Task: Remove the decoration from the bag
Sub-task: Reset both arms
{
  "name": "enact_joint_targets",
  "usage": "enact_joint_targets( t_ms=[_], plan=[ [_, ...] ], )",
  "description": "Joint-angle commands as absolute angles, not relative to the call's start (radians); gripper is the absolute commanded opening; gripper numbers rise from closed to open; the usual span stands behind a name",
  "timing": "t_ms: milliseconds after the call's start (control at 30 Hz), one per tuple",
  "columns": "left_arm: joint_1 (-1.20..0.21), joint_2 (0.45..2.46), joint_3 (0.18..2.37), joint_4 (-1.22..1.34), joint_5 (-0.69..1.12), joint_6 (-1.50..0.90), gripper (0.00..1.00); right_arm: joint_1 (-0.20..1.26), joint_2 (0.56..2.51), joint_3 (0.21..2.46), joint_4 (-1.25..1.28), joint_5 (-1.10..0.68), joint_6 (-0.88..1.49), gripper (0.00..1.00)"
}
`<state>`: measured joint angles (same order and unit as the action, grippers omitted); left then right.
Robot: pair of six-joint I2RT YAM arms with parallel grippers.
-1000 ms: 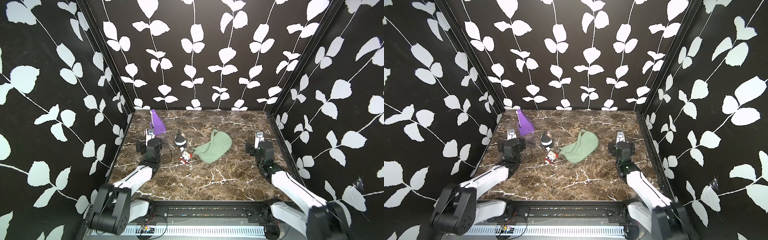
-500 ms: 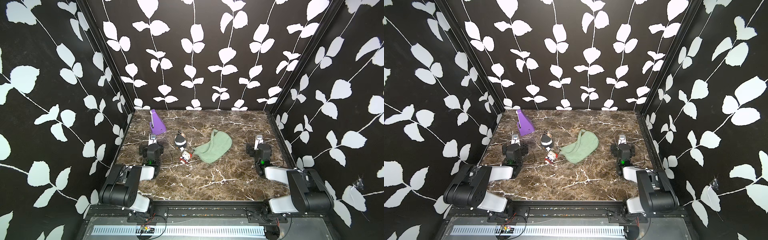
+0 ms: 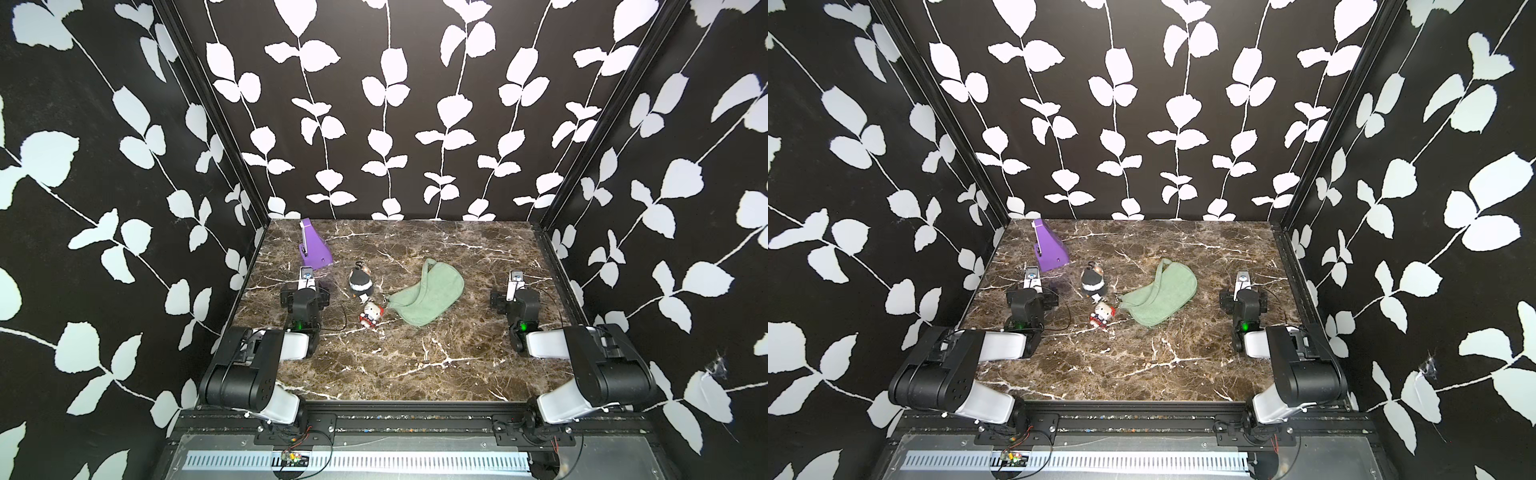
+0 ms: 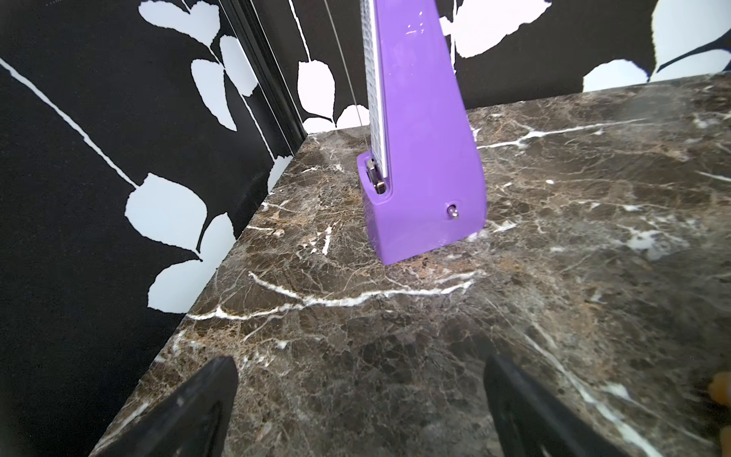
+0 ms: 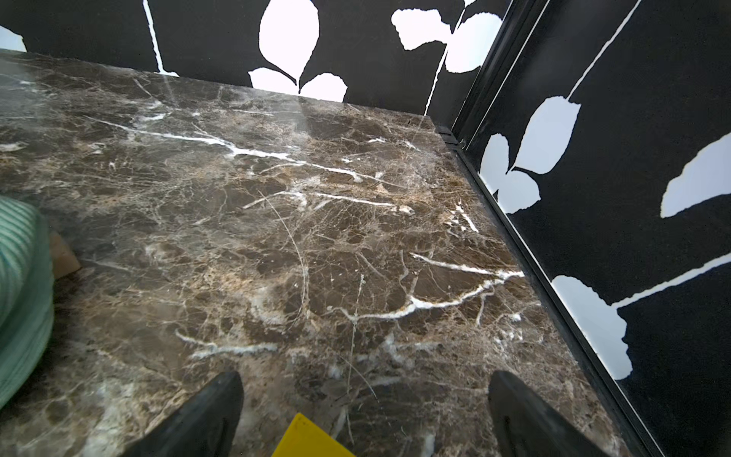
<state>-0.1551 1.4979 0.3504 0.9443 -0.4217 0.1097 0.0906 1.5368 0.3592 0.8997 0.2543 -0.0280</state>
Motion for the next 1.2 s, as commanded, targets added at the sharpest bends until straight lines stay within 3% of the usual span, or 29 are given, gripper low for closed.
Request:
enact_joint_targets(
  t_ms=[0, 433, 533, 733, 1167],
  plan=[
    [-0.150, 1.509, 0.370, 0.939, -0.397, 0.121, 0.98, 0.086, 1.531, 0.372, 0.917, 0.268, -0.015, 0.98],
    [-0.147, 1.512, 0.304, 1.055, -0.351, 0.127, 0.99, 0.086, 1.531, 0.370, 0.918, 0.267, -0.015, 0.98],
    [-0.149, 1.608, 0.314, 1.169, -0.351, 0.163, 0.99, 0.086, 1.532, 0.371, 0.919, 0.268, -0.015, 0.99],
    [-0.142, 1.556, 0.361, 0.981, -0.343, 0.121, 0.99, 0.086, 1.531, 0.371, 0.916, 0.268, -0.015, 0.99],
    [-0.139, 1.570, 0.358, 1.014, -0.345, 0.125, 0.99, 0.063, 1.530, 0.388, 0.882, 0.213, -0.006, 0.99]
  ],
)
